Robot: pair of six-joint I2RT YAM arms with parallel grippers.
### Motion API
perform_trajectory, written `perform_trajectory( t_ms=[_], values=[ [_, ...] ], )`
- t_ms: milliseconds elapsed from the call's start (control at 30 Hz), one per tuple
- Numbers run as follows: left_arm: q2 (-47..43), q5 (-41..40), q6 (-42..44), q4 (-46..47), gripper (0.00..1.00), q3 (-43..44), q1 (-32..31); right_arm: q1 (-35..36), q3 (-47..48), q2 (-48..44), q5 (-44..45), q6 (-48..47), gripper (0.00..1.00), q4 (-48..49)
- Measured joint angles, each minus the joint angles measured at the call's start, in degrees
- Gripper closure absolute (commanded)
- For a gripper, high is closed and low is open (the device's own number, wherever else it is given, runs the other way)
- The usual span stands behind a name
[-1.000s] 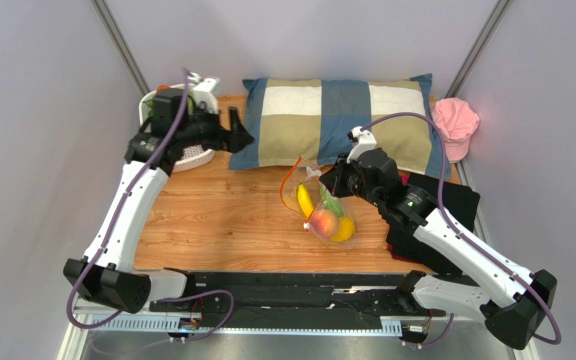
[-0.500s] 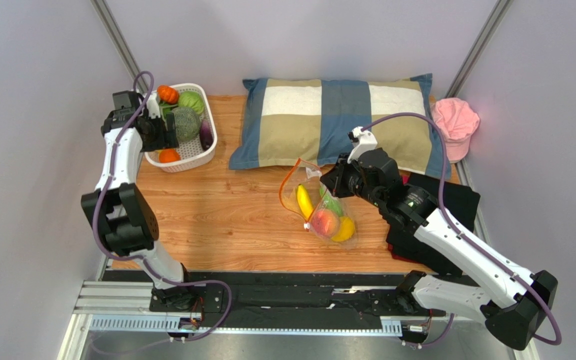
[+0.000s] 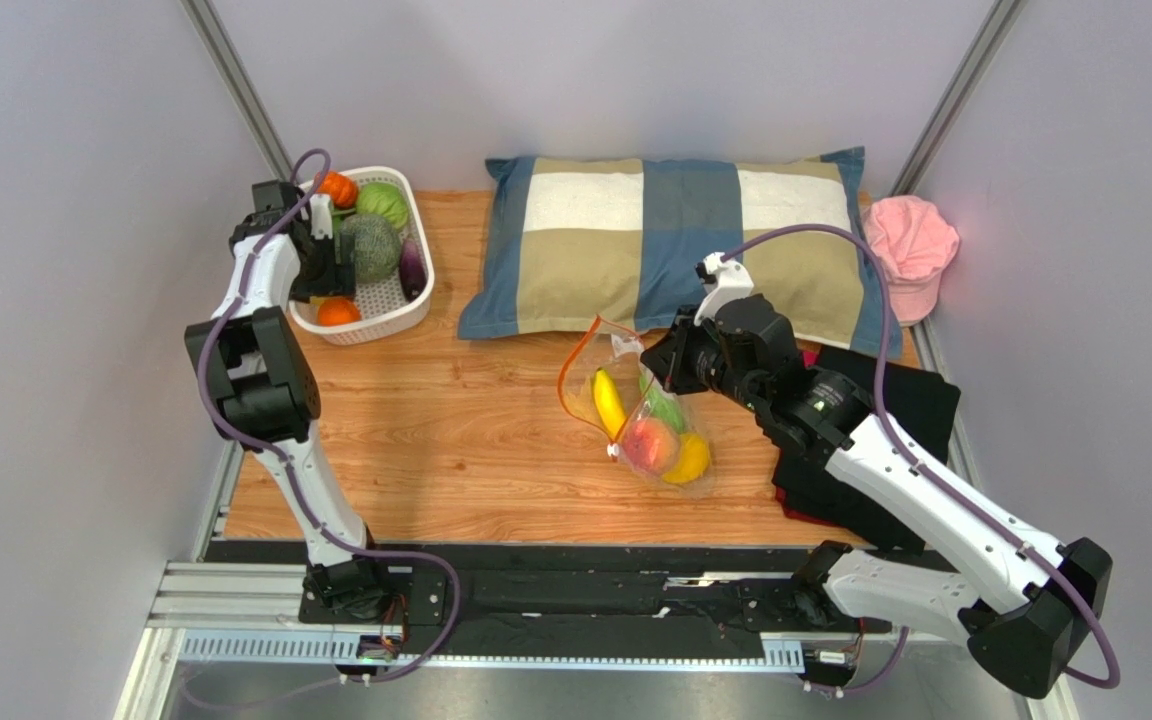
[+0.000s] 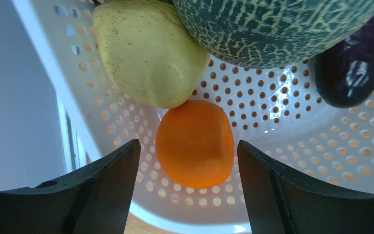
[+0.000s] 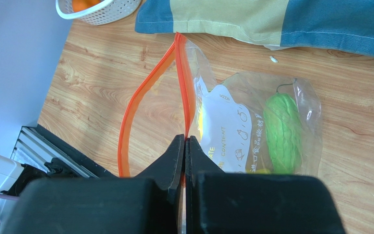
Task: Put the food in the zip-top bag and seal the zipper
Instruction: Pick up the fake fruit from the bin.
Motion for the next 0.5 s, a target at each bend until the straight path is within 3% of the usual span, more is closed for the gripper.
perform_trajectory(
  t_ms=[200, 300, 433, 500],
  values=[
    [3.52, 0.31, 0.35, 0.00, 0.25, -0.35, -0.35, -0.35, 0.00, 0.90, 0.04, -0.04, 1.00, -0.02],
    [3.52, 0.85, 0.46, 0.02, 0.36, -1.14, -0.70, -0.42, 0.00, 1.03, 0.04, -0.07, 1.00, 0.02],
    [3.06, 2.03, 0.68, 0.94, 0.62, -1.66, -1.22, -0.46, 0.00, 1.55, 0.04, -0.28, 1.00, 0.09],
    [1.68, 2.71, 0.79, 1.25, 0.67, -2.47, -1.49, -0.50, 0.00, 1.79, 0.04, -0.42, 1.00, 0.11]
  ],
)
